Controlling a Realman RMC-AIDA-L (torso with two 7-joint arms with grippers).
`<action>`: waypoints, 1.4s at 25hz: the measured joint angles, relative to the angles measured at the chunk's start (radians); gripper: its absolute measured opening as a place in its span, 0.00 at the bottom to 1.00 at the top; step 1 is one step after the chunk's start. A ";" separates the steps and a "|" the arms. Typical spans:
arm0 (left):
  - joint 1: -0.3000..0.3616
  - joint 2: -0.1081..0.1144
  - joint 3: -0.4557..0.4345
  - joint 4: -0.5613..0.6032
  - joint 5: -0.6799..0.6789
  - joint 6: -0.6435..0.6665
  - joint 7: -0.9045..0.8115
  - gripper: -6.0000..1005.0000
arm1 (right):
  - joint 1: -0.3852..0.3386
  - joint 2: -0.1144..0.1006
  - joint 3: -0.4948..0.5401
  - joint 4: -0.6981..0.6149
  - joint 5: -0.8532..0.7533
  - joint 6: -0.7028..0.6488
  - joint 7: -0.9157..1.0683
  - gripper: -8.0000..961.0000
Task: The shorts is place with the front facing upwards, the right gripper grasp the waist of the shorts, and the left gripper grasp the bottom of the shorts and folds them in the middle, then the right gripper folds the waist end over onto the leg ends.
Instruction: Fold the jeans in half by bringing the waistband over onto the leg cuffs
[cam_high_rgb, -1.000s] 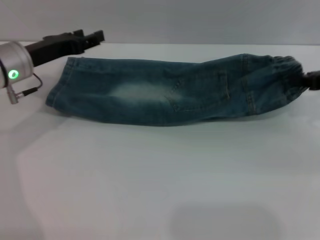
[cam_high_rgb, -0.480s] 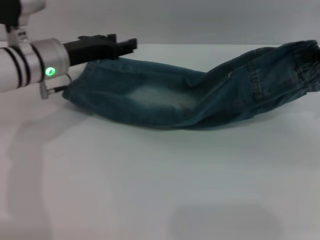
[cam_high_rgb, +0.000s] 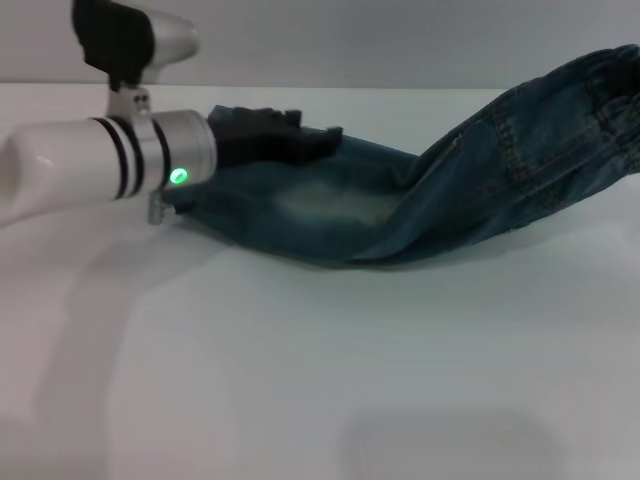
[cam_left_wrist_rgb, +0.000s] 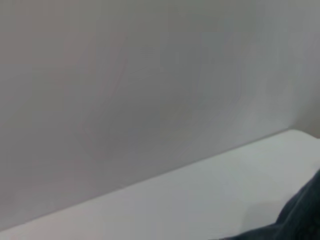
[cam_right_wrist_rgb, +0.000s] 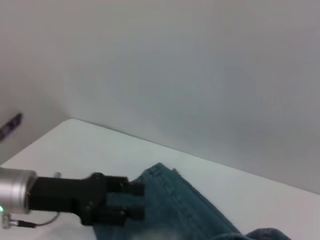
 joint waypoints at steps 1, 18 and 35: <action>0.000 0.000 0.025 0.000 -0.012 -0.008 0.000 0.66 | 0.000 0.000 0.000 -0.012 0.003 -0.013 0.009 0.02; 0.001 -0.006 0.320 0.016 -0.208 -0.011 -0.002 0.66 | 0.013 0.002 -0.007 -0.061 0.040 -0.053 0.050 0.02; 0.012 -0.008 0.447 0.045 -0.310 0.052 -0.004 0.66 | 0.073 -0.001 -0.019 0.028 0.037 -0.013 0.046 0.02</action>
